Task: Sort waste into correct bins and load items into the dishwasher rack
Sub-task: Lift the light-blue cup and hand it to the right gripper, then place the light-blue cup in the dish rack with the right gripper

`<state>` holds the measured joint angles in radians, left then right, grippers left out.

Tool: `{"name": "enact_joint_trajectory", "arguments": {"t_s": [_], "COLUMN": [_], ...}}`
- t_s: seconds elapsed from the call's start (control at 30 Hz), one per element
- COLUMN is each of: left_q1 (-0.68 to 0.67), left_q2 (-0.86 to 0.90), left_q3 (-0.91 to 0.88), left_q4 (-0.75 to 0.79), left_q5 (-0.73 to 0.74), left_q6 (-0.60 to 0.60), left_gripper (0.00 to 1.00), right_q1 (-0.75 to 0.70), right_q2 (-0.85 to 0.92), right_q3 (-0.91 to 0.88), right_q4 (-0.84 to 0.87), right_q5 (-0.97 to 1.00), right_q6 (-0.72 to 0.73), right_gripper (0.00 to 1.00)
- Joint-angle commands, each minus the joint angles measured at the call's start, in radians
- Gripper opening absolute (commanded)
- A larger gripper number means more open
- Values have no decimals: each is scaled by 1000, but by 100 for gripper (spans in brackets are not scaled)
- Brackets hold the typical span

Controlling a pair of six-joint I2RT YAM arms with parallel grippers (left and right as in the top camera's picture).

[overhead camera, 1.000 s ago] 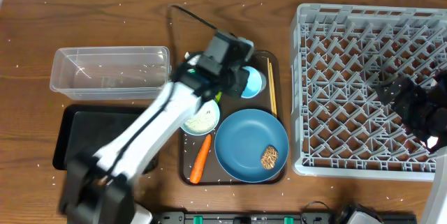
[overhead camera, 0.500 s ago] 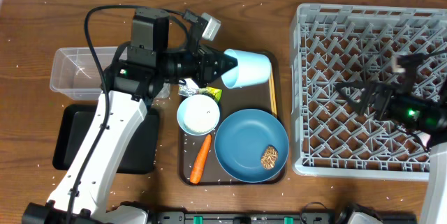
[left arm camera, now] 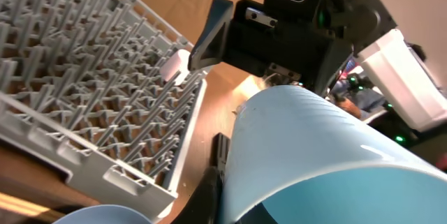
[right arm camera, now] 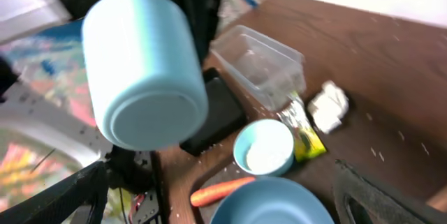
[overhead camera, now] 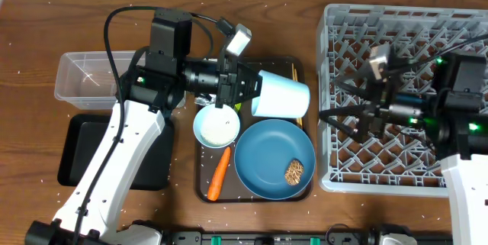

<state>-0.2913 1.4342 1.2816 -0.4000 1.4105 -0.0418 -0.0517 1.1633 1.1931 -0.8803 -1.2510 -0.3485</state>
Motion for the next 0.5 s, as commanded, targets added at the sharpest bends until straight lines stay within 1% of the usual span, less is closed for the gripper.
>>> {"name": "enact_joint_trajectory", "arguments": {"t_s": [0.0,0.23,0.4,0.47], "left_q1": [-1,-1,-9,-19], "left_q2": [-2,-2,-2,-2], "left_q3": [0,0,0,0], "left_q4": [2,10,17,17], "left_q5": [61,61,75,75], "left_q6": [3,3,2,3], "left_gripper": [6,6,6,6], "right_q1": [63,195,263,276], "right_q2": [0,0,0,0], "right_q3": [3,3,3,3], "right_q4": [38,113,190,222], "right_q5": [-71,-47,0,40], "right_q6": [-27,-26,-12,17], "right_gripper": [96,96,91,91]}}
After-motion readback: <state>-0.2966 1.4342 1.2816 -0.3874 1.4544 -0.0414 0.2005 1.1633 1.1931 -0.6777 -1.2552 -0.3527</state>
